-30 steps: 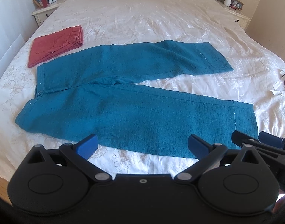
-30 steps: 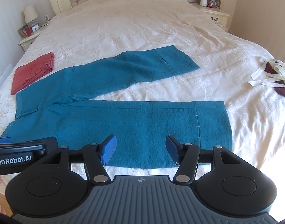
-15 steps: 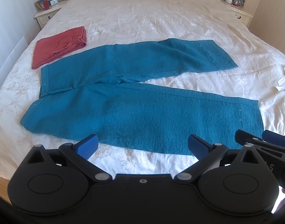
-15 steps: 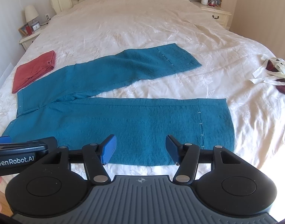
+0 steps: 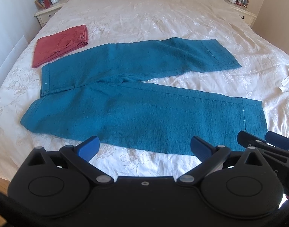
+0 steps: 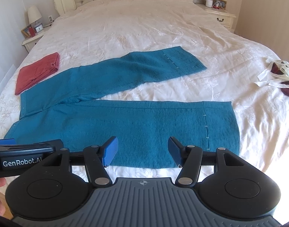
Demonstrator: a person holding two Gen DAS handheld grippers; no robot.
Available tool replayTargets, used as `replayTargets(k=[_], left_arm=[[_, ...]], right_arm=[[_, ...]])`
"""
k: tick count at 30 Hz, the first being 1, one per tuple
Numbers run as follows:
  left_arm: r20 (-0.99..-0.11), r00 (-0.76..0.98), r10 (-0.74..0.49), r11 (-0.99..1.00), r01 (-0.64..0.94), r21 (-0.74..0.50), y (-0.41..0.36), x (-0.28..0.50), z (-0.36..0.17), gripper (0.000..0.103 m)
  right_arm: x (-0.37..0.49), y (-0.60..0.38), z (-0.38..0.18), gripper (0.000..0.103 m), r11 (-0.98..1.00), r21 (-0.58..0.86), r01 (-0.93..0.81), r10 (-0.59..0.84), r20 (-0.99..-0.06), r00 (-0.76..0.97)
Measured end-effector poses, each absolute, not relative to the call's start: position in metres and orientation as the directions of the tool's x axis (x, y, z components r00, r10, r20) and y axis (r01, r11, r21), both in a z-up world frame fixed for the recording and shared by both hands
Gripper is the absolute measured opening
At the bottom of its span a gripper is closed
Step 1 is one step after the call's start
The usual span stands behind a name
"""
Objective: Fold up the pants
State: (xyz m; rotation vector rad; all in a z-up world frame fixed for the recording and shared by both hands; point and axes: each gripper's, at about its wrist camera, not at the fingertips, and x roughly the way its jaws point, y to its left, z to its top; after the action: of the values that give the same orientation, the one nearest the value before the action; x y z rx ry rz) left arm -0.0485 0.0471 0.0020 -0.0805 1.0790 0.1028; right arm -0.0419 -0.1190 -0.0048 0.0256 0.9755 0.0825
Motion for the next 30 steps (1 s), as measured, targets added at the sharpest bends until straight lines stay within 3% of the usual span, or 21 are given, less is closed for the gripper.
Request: replayTargets(k=[5,12,20,30], left_arm=[[-0.877,0.475,0.071,0.995,-0.090,0.032,0.042,-0.047,0.002,0.102],[-0.882,0.462,0.096,0.994,-0.099,0.057,0.035,-0.032,-0.005,0.102],[-0.926,0.372,0.066,0.987,-0.162,0.006,0.031,0.006,-0.024,0.102],[-0.946,0.294,0.140,0.980,-0.180,0.090,0.012,0.066,-0.039,0.097]], right_arm=[[-0.042,-0.115,-0.005,0.057,1.000,-0.008,-0.027,0.009,-0.817,0.577],[-0.027,-0.122,-0.011,0.057,1.000,0.015,-0.025,0.027,-0.839,0.543],[0.009,-0.133,-0.027,0.056,0.998,-0.004,-0.069,0.030,-0.874,0.485],[0.070,-0.158,-0.050,0.052,0.990,0.065,-0.124,0.110,-0.913,0.394]])
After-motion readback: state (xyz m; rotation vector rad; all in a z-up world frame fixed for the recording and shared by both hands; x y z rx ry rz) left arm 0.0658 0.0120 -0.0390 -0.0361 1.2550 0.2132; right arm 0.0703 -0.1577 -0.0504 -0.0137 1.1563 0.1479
